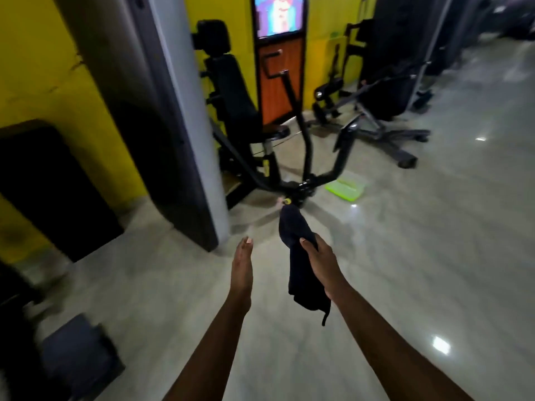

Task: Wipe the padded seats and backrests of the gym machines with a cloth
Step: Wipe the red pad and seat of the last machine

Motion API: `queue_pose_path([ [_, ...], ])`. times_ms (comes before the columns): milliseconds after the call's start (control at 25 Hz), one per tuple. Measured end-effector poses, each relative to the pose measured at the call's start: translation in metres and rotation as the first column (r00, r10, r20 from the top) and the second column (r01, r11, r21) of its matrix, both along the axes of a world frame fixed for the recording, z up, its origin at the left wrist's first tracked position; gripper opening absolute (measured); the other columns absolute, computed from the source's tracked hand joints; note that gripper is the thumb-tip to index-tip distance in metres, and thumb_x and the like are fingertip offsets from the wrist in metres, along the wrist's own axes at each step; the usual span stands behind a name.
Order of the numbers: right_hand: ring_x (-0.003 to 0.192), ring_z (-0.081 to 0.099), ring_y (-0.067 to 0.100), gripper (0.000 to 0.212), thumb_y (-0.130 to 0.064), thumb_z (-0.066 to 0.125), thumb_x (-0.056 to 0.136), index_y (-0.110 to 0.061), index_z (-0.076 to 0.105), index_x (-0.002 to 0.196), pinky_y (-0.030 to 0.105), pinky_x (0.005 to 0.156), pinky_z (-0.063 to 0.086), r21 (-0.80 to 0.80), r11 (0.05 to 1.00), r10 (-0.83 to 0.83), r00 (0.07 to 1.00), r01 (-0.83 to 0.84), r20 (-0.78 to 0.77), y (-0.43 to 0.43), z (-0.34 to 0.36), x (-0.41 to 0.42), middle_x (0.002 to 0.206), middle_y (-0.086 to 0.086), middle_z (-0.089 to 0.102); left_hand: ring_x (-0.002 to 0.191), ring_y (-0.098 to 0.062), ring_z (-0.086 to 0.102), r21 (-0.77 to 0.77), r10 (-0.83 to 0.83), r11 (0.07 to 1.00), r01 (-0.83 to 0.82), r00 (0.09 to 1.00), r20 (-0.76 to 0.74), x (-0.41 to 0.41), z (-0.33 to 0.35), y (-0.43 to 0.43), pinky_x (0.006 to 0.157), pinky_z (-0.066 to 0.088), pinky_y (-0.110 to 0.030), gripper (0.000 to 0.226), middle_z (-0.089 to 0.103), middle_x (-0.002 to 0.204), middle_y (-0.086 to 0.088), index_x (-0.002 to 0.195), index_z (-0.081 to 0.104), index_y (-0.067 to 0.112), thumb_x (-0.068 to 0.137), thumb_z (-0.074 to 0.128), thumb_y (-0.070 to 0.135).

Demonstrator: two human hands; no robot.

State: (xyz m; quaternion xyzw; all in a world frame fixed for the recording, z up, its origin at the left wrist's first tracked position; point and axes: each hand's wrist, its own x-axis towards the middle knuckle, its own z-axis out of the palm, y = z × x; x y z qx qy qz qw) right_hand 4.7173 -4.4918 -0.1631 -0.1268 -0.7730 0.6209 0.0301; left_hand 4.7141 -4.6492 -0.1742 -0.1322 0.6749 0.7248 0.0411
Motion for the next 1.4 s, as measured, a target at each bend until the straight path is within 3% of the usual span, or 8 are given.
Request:
queue_pose_path([
  [240, 0.097, 0.057, 0.024, 0.028, -0.028, 0.047, 0.096, -0.013, 0.056, 0.118, 0.034, 0.081, 0.042, 0.123, 0.980, -0.154, 0.988, 0.155, -0.015, 0.219, 0.016, -0.058, 0.102, 0.004, 0.061, 0.139, -0.015, 0.031, 0.065, -0.161, 0.985, 0.162, 0.987, -0.024, -0.078, 0.015, 0.222, 0.112, 0.021, -0.034, 0.051, 0.033, 0.152, 0.002, 0.145, 0.033, 0.023, 0.097, 0.039, 0.041],
  [440, 0.088, 0.056, 0.022, 0.021, -0.028, 0.048, 0.096, -0.013, 0.058, 0.107, 0.026, 0.064, 0.038, 0.232, 0.958, -0.175, 0.984, 0.166, 0.017, 0.373, 0.017, -0.116, 0.095, 0.005, 0.060, 0.136, -0.014, 0.034, 0.097, -0.263, 0.959, 0.265, 0.964, -0.040, -0.147, 0.019, 0.367, 0.110, 0.022, -0.032, 0.049, 0.038, 0.148, 0.004, 0.142, 0.037, 0.023, 0.097, 0.042, 0.040],
  [560, 0.094, 0.058, 0.025, 0.027, -0.028, 0.048, 0.096, -0.009, 0.058, 0.112, 0.031, 0.072, 0.043, 0.284, 0.943, -0.198, 0.978, 0.173, 0.062, 0.457, 0.006, -0.167, 0.103, 0.010, 0.063, 0.134, -0.015, 0.038, 0.105, -0.293, 0.950, 0.295, 0.955, -0.039, -0.206, 0.005, 0.446, 0.108, 0.025, -0.028, 0.045, 0.041, 0.145, 0.002, 0.140, 0.041, 0.018, 0.098, 0.042, 0.034],
  [720, 0.107, 0.057, 0.031, 0.029, -0.027, 0.048, 0.095, -0.009, 0.057, 0.116, 0.035, 0.084, 0.044, 0.467, 0.878, -0.189, 0.973, 0.106, 0.135, 0.555, -0.005, -0.266, 0.113, 0.014, 0.062, 0.133, -0.018, 0.040, 0.122, -0.352, 0.927, 0.354, 0.935, -0.038, -0.305, -0.010, 0.538, 0.107, 0.026, -0.028, 0.041, 0.045, 0.141, -0.001, 0.139, 0.043, 0.016, 0.099, 0.042, 0.027],
  [960, 0.109, 0.055, 0.033, 0.030, -0.023, 0.051, 0.092, -0.010, 0.057, 0.120, 0.036, 0.082, 0.044, 0.673, 0.733, -0.096, 0.963, -0.102, 0.251, 0.656, -0.006, -0.423, 0.115, 0.016, 0.062, 0.132, -0.021, 0.042, 0.078, -0.302, 0.950, 0.303, 0.953, -0.022, -0.471, -0.013, 0.631, 0.110, 0.029, -0.033, 0.040, 0.047, 0.142, -0.004, 0.136, 0.047, 0.016, 0.098, 0.045, 0.027],
  [1160, 0.102, 0.059, 0.032, 0.028, -0.019, 0.050, 0.091, -0.003, 0.059, 0.112, 0.031, 0.077, 0.044, 0.731, 0.663, -0.086, 0.954, -0.162, 0.289, 0.723, -0.025, -0.538, 0.111, 0.017, 0.064, 0.129, -0.021, 0.044, 0.067, -0.264, 0.963, 0.262, 0.964, 0.024, -0.568, -0.025, 0.694, 0.106, 0.029, -0.032, 0.040, 0.050, 0.137, -0.003, 0.135, 0.048, 0.016, 0.097, 0.046, 0.030],
  [1400, 0.100, 0.060, 0.034, 0.022, -0.021, 0.052, 0.088, -0.001, 0.059, 0.096, 0.035, 0.076, 0.046, 0.722, 0.596, 0.109, 0.927, -0.351, 0.360, 0.812, -0.052, -0.734, 0.108, 0.021, 0.063, 0.130, -0.021, 0.044, 0.036, -0.065, 0.997, 0.064, 0.998, 0.024, -0.722, -0.036, 0.780, 0.114, 0.029, -0.039, 0.044, 0.049, 0.139, -0.002, 0.137, 0.048, 0.017, 0.097, 0.046, 0.034],
])
